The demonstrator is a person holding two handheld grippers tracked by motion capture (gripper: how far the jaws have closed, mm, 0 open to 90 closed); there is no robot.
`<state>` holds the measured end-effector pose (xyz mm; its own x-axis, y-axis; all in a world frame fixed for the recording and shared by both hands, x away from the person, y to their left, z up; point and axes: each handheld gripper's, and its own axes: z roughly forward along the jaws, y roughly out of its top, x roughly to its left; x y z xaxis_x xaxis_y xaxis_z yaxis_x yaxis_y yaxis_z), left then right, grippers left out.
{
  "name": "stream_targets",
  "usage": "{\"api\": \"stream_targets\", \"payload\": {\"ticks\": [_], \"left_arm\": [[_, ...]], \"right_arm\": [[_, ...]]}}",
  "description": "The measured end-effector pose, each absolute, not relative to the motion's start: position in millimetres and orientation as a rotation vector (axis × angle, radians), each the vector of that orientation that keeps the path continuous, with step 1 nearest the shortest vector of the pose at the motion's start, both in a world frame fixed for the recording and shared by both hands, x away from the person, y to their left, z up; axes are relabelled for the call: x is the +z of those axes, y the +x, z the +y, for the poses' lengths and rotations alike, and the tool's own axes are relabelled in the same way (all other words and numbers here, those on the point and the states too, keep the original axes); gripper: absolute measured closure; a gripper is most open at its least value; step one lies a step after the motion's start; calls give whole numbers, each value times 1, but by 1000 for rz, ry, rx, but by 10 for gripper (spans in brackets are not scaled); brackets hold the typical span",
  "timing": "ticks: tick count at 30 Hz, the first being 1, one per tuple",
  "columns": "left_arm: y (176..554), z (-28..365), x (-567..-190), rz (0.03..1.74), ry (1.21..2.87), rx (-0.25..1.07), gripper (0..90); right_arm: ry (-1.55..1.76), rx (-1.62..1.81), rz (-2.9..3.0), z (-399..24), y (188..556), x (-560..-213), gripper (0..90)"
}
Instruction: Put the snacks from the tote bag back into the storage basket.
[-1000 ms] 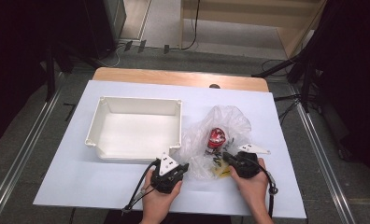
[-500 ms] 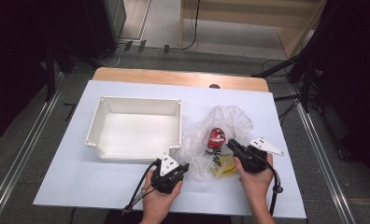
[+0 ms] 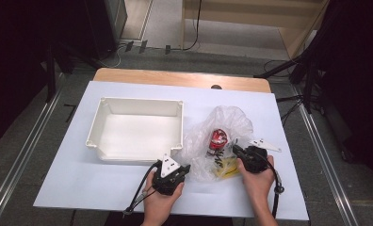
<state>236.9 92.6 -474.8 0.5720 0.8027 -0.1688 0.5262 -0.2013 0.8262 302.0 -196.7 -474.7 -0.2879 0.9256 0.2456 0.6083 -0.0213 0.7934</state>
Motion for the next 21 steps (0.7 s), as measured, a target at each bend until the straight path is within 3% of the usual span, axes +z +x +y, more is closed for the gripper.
{"api": "stream_targets", "payload": {"ticks": [3, 8, 13, 16, 21], "left_arm": [[235, 95, -474, 1081, 1845, 387, 820], [234, 108, -468, 1066, 1762, 293, 610], [229, 114, -457, 1021, 1746, 250, 422], [223, 120, -446, 989, 1750, 236, 300], [219, 132, -427, 947, 1721, 179, 165]], "right_arm": [[1546, 1300, 1865, -200, 295, -461, 857], [1404, 1428, 1786, -204, 285, -423, 790], [1368, 1458, 1796, -201, 292, -411, 720], [1366, 1477, 1786, -196, 303, -408, 583], [1378, 1457, 1808, -190, 315, -403, 469]]}}
